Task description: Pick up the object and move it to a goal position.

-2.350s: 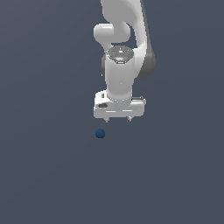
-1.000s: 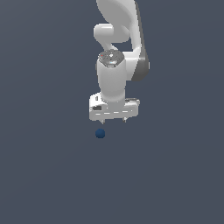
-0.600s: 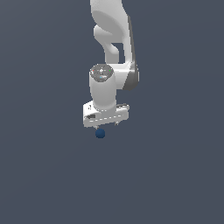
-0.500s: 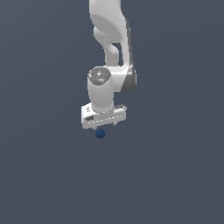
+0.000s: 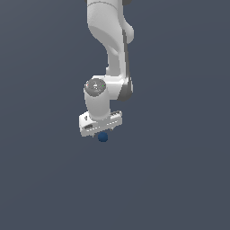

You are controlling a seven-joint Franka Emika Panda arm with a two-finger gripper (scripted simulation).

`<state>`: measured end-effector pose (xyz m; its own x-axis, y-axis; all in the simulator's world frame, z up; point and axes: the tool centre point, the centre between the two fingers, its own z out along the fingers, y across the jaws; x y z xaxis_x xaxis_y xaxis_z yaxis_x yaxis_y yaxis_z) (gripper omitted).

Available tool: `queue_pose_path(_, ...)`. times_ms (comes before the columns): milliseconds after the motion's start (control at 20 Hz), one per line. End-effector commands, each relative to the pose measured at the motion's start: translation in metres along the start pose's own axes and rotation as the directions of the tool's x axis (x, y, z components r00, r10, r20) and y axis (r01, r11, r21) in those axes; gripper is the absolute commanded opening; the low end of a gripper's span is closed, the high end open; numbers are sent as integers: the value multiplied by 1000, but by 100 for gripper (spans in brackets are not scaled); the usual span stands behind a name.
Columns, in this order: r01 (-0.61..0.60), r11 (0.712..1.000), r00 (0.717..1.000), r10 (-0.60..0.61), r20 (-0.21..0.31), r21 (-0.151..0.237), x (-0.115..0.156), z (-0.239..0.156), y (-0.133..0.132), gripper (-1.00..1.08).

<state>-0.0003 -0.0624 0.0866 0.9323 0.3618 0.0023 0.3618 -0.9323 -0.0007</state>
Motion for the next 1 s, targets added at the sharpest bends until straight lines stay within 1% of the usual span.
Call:
queue_pose_path(0,15,1000,1000,-15,2,-1,-2,4,2,100)
queue_pose_path(400,16,1000,1000,-16,3,0,-3,11,3,100)
queue_pose_path(750,19,1000,1000,-19,2,-1,-4,45,2,100)
queue_pose_path(950,20,1000,1000,-20,2,-1,-3,55,3,100)
